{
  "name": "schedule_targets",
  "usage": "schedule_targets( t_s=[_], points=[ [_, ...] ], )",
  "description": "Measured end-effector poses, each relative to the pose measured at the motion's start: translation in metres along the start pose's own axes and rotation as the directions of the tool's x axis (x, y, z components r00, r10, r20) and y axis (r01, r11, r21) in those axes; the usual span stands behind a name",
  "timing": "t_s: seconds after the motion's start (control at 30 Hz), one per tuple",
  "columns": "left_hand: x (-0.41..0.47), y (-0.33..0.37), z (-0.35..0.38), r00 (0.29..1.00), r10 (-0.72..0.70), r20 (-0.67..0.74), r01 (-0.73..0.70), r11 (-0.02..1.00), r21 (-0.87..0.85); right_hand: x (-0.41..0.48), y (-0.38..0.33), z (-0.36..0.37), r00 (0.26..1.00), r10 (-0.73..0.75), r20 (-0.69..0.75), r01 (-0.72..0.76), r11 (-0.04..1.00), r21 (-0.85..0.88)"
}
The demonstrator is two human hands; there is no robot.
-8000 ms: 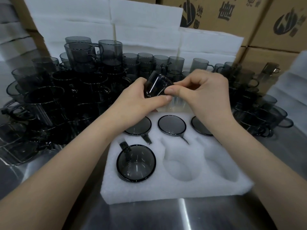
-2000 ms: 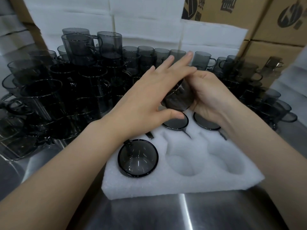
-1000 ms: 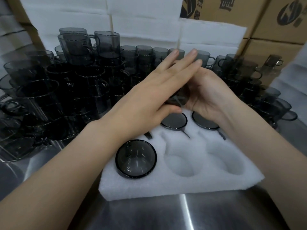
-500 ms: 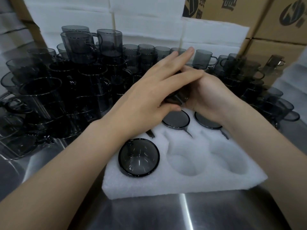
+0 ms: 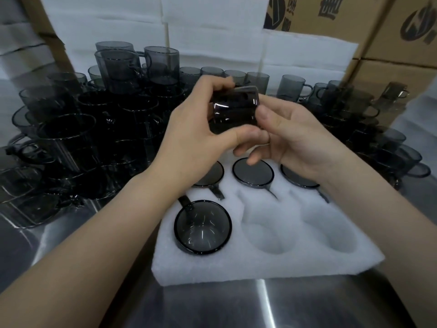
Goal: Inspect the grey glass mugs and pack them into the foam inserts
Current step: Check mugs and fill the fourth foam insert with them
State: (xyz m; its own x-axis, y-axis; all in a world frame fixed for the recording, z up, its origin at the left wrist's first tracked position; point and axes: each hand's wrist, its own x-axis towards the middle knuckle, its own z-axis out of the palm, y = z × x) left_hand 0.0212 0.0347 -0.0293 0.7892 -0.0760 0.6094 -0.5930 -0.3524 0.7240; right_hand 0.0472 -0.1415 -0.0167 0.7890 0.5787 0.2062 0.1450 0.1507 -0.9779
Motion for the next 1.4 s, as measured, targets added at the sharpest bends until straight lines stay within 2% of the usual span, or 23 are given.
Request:
schedule_targets(
  t_s=[0.17,0.3,0.47,0.67,0.83,0.97,1.27,1.4],
  points=[
    [0.0007,0.0013,-0.0005,0.998,0.051,0.035,-0.054,0.993,0.104,0.0008,0.001,-0.0005,0.992,-0.015,-0.123,0.014,1.0,-0.014],
    [0.001,0.002,0.0005,0.994,0.071,0.081,-0.078,0.993,0.088,0.0014,0.0018,-0.0003,0.983,-0.015,-0.185,0.009,0.999,-0.032],
    [0.0007,0.003,0.0019,0.989,0.092,0.113,-0.1,0.993,0.068,0.0036,0.0007,0.001,0.965,-0.001,-0.264,0.011,0.999,0.037],
    [0.0011,0.0003,0.0018,0.997,0.062,0.054,-0.059,0.997,-0.05,0.0044,-0.0003,-0.0031,0.974,0.046,-0.224,-0.005,0.983,0.182],
    [0.0026,-0.0026,-0.0009,1.0,0.021,0.011,-0.018,0.982,-0.187,0.0021,-0.0006,-0.0039,0.992,0.067,-0.103,-0.035,0.957,0.287],
    [0.0025,-0.0042,-0.0015,1.0,0.004,0.018,0.0,0.982,-0.186,0.0011,-0.0009,-0.0026,0.994,0.058,-0.097,-0.036,0.974,0.224],
    [0.0018,-0.0002,0.0008,0.996,0.029,0.08,-0.029,1.0,-0.006,0.0037,0.0056,0.0034,0.964,-0.074,-0.256,0.078,0.997,0.008],
    [0.002,0.0016,0.0014,0.997,0.045,0.068,-0.047,0.998,0.03,0.006,0.0048,0.0035,0.942,-0.092,-0.322,0.093,0.996,-0.012]
  ],
)
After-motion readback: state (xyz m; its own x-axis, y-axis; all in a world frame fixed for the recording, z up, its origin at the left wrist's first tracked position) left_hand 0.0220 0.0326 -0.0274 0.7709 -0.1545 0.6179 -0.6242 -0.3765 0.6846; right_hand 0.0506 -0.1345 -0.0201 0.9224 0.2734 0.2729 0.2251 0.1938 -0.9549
